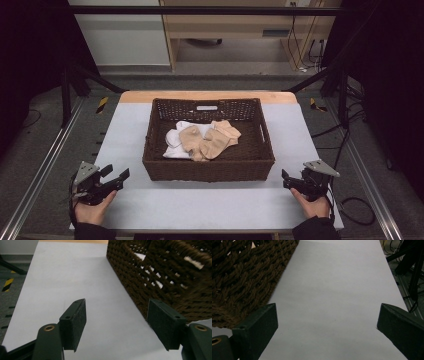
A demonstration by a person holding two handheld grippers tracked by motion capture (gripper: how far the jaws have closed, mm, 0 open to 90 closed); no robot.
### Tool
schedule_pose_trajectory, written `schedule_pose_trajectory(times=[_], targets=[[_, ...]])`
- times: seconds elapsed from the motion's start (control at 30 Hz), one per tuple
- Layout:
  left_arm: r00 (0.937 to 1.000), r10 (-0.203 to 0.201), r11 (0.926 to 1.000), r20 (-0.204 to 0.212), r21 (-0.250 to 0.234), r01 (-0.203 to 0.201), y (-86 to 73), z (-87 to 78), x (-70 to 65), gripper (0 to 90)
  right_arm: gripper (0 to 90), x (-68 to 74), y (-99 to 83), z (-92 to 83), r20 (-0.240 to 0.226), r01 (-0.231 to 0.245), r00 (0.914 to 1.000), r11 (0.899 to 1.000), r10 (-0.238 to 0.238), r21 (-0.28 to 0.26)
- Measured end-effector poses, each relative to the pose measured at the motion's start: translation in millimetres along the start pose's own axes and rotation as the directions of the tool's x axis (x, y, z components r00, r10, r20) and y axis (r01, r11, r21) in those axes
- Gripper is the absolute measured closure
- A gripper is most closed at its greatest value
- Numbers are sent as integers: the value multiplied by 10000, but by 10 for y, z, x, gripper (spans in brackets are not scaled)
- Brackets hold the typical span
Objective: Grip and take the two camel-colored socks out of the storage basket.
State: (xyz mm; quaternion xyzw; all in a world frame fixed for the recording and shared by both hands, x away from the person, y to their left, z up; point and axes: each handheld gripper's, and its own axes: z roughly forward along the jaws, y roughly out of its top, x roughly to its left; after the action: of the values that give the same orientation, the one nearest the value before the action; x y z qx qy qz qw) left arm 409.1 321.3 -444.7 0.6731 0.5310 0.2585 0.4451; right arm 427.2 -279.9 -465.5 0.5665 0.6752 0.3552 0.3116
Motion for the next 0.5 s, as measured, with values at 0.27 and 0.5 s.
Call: schedule_pose_trajectory(times=[0.27,0.5], targets=[[9997,166,9996,183,-247,-161,124,-50,-67,314,39,14,3,-4,-5,121,9999,9999,-121,-78],[9994,245,9977,254,-638,-229,278,-104,-112,317,41,15,-1,-9,76,94,9999,9999,-93,-136]])
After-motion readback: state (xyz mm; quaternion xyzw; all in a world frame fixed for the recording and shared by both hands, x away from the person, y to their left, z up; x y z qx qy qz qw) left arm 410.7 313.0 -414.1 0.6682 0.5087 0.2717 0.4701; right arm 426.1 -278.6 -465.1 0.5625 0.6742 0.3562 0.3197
